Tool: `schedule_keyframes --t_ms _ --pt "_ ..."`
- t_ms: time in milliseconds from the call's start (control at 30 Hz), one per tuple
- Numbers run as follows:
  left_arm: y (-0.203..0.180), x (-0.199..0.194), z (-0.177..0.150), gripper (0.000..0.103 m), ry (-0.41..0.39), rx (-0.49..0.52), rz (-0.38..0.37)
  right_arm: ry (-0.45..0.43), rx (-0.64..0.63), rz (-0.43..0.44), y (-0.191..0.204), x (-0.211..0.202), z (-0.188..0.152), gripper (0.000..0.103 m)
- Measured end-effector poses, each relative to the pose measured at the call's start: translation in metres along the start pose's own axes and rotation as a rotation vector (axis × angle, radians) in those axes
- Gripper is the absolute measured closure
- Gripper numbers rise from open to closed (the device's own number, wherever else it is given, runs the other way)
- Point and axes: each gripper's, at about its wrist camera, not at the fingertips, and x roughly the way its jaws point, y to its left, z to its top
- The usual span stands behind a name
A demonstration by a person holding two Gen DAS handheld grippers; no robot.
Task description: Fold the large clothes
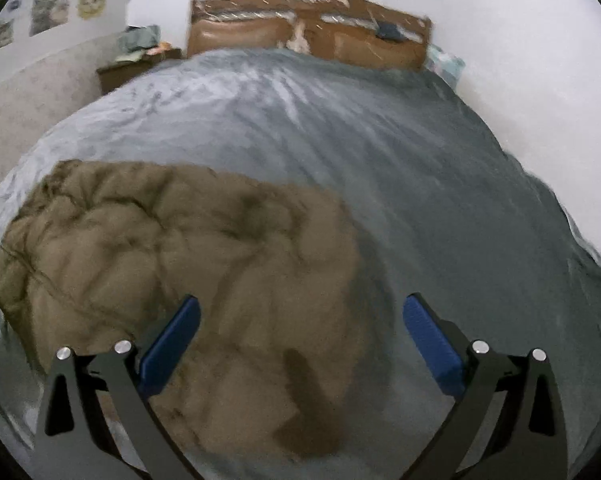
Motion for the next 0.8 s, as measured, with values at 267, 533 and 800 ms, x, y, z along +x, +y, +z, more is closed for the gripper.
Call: schedule_keyframes --t_ms 267,533,800 --pt "0.014 0.048 -0.021 0.003 0.120 -0.049 -0.071 0.070 0.205 0.160 -0.051 0.044 -0.026 0.002" --pt "0.008 0.107 -0.038 0.003 0.267 -0.127 -0.167 0.190 0.189 0.245 -0.034 0.106 -0.034 0.002" --pt "0.001 0.116 -0.049 0.059 0.282 -0.175 -0.307 0.247 0.218 0.322 -0.013 0.120 -0.034 0.053"
